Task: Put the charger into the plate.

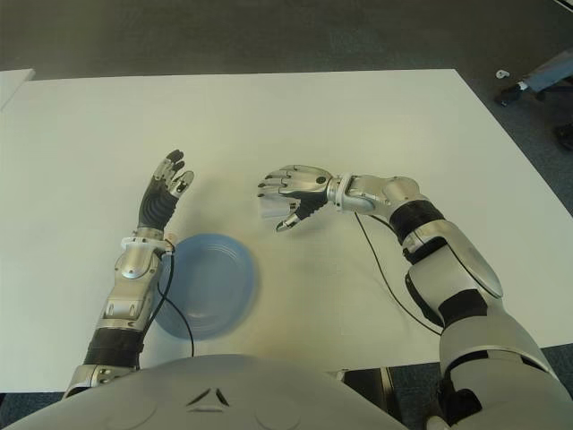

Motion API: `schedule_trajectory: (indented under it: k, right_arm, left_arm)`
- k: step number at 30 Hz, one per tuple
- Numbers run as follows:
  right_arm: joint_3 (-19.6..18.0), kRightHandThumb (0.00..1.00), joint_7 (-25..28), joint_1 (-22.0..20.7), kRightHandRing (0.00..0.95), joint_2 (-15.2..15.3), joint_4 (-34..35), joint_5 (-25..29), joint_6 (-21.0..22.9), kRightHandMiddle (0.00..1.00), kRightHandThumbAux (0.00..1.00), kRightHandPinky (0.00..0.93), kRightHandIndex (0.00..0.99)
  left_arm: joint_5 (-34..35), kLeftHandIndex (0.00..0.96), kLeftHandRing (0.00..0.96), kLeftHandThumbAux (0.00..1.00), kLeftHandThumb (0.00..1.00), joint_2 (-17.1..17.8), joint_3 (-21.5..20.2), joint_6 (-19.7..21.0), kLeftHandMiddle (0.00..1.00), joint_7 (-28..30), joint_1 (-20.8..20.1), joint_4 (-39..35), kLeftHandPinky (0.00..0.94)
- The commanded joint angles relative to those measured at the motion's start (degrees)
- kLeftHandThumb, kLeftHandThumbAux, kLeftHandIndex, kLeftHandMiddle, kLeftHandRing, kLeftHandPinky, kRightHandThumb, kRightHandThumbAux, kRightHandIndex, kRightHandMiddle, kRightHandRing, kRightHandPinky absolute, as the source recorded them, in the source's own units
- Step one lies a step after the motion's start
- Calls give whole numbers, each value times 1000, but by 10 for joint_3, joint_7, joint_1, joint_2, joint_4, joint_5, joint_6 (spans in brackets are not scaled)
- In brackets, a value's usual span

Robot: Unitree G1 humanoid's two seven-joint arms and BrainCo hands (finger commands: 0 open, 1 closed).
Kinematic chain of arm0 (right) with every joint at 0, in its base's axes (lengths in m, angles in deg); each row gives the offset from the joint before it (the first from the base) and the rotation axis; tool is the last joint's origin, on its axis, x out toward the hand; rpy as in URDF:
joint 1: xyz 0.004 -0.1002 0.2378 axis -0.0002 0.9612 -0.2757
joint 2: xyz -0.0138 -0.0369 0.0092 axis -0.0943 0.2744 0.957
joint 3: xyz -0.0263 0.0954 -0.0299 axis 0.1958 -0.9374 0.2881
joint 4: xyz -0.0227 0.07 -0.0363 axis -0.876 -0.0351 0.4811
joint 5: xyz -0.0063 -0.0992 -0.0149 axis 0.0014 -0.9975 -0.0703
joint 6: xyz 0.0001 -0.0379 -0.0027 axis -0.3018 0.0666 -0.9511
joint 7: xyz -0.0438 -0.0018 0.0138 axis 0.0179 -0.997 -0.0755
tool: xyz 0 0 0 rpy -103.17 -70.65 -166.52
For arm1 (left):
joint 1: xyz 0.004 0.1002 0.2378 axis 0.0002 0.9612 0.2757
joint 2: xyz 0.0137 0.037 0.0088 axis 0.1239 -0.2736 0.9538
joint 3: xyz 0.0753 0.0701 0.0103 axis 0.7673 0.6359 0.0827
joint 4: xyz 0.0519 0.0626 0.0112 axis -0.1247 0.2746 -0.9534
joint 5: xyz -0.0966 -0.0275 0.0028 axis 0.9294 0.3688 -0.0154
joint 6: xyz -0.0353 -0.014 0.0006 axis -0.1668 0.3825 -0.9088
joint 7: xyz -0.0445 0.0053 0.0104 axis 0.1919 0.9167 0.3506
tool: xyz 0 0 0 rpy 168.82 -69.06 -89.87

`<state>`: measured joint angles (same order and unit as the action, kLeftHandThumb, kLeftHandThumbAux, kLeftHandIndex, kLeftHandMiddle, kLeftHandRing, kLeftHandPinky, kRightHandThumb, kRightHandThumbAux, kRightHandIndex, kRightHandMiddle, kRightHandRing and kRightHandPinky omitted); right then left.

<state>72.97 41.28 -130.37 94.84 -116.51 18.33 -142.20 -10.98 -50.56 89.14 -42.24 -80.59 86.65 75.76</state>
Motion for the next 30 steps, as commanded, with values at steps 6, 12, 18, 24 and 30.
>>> schedule_trajectory:
  k: [6, 12, 18, 24, 30]
  right_arm:
    - [16, 337, -8, -12, 0, -7, -11, -6, 13, 0, 116, 0, 0]
    - [14, 358, -11, -10, 0, -10, -11, -2, 22, 0, 128, 0, 0]
    - [8, 356, -31, -3, 0, -14, -15, 3, 37, 0, 131, 0, 0]
    - [6, 340, -47, -2, 0, -21, -25, 8, 47, 0, 125, 0, 0]
    - [5, 336, -73, 1, 0, -26, -26, 9, 57, 0, 115, 0, 0]
  left_arm:
    - [2, 6, 17, 442, 0, -1, 7, 18, 58, 8, 11, -6, 0]
    - [4, 4, 32, 436, 0, 0, 10, 23, 72, 9, 13, -10, 2]
    - [7, 2, 47, 428, 0, 2, 13, 23, 83, 12, 16, -13, 15]
    - [8, 0, 59, 430, 0, 3, 12, 24, 90, 13, 18, -16, 37]
    - [9, 4, 75, 440, 0, 3, 11, 20, 97, 13, 20, -16, 69]
